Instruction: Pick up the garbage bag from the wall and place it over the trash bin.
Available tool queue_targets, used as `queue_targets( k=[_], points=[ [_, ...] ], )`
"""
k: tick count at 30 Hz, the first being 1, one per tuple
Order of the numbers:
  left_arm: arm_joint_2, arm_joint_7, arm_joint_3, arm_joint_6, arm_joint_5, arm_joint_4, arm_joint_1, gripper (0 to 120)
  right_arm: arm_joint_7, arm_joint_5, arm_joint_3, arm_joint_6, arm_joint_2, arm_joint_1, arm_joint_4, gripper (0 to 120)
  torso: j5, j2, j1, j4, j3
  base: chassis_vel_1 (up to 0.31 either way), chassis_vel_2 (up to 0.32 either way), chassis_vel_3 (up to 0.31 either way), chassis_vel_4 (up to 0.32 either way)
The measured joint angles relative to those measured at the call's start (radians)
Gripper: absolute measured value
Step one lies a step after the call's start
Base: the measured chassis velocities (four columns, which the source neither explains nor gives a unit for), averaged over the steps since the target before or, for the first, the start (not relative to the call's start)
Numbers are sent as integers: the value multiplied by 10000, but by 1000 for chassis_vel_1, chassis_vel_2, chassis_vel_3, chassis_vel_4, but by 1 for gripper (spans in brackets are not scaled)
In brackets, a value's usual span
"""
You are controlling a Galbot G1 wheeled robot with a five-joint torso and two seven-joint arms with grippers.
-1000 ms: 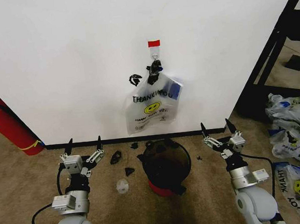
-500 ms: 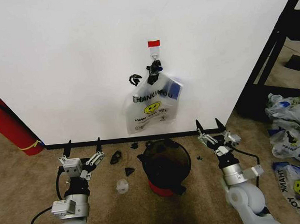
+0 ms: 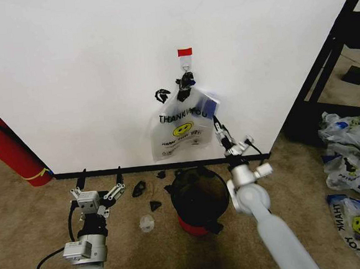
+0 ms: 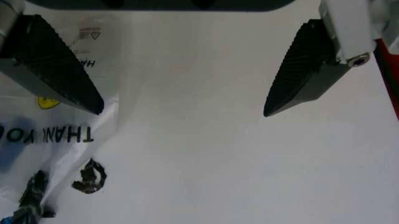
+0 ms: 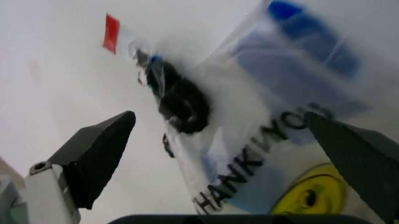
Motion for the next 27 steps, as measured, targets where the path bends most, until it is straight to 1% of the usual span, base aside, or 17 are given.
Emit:
queue_targets(
  k=[1, 2, 3, 4, 5, 7, 8, 9, 11, 12, 13, 17, 18, 20, 22, 23, 27],
  points=[
    [0, 0, 0, 0, 0, 0, 0, 100, 0, 0, 0, 0, 0, 0, 0, 100, 0, 0, 0, 0, 0, 0, 0, 0, 0],
    [-8, 5, 6, -1, 46, 0, 0, 100, 95, 661, -376, -11, 0, 513, -352, 100, 1, 0, 0, 5, 0, 0, 0, 0, 0],
    [-16, 5, 9, -2, 71, 0, -1, 100, 143, 977, -553, -20, 16, 763, -540, 100, 0, 0, 0, 6, 0, 0, 0, 0, 0],
    [-23, 15, 21, -9, 130, 11, 0, 100, 267, 1670, -880, -90, 70, 1318, -965, 100, -1, 0, 1, 6, 1, 0, 0, 0, 0],
    [-20, 21, 23, -12, 157, 27, 2, 100, 345, 2054, -1031, -181, 112, 1598, -1192, 100, 1, 0, 0, 5, 1, 0, 0, 0, 0],
    [-19, 22, 22, -13, 163, 33, 3, 100, 371, 2193, -1083, -217, 128, 1694, -1270, 100, 0, 0, 1, 6, 1, 0, 0, 0, 0],
    [-4, 28, 15, -14, 177, 52, 6, 100, 439, 2597, -1221, -333, 179, 1984, -1523, 100, 0, -1, 0, 3, 1, 0, 0, 0, 0],
    [-2, 28, 13, -14, 178, 54, 5, 100, 449, 2678, -1249, -358, 191, 2049, -1584, 100, 0, -1, 0, 2, 1, 0, 0, 0, 0],
    [57, 32, -39, -14, 184, 88, -1, 100, 411, 3220, -1490, -539, 312, 2695, -2250, 100, 0, -2, 1, 0, 0, 0, 0, 0, 0],
    [63, 33, -44, -14, 184, 89, -3, 100, 403, 3234, -1503, -546, 317, 2726, -2284, 100, 0, -2, 0, 1, 1, 0, 0, 0, 0],
    [92, 33, -77, -11, 185, 93, -11, 100, 297, 3335, -1627, -593, 376, 3016, -2610, 100, -2, -2, 1, 1, 1, 0, 0, 0, 0],
    [92, 33, -77, -11, 185, 93, -11, 100, 297, 3335, -1627, -593, 376, 3016, -2610, 100, -2, -2, 1, 1, 1, 0, 0, 0, 0],
    [149, 33, -151, 5, 185, 127, -13, 100, -126, 3409, -1917, -712, 574, 3648, -3292, 100, 0, -3, 1, 2, 1, 0, 0, 0, 0],
    [160, 33, -172, 6, 188, 161, -11, 100, -311, 3409, -2014, -786, 621, 3809, -3413, 100, -1, -2, 1, 2, 1, 0, 0, 0, 0],
    [159, 31, -191, -20, 221, 250, 0, 100, -797, 3364, -2202, -984, 673, 4178, -3667, 100, -1, -2, 0, 0, 0, 0, 0, 0, 0],
    [159, 31, -191, -20, 221, 250, 0, 100, -797, 3364, -2202, -984, 673, 4178, -3667, 100, -1, -2, 0, 0, 0, 0, 0, 0, 0],
    [112, 30, -199, -28, 263, 273, -29, 100, -1539, 3244, -2224, -1341, 938, 5008, -4616, 100, 1, -2, 1, 2, 1, 0, 0, 0, 0]
  ],
)
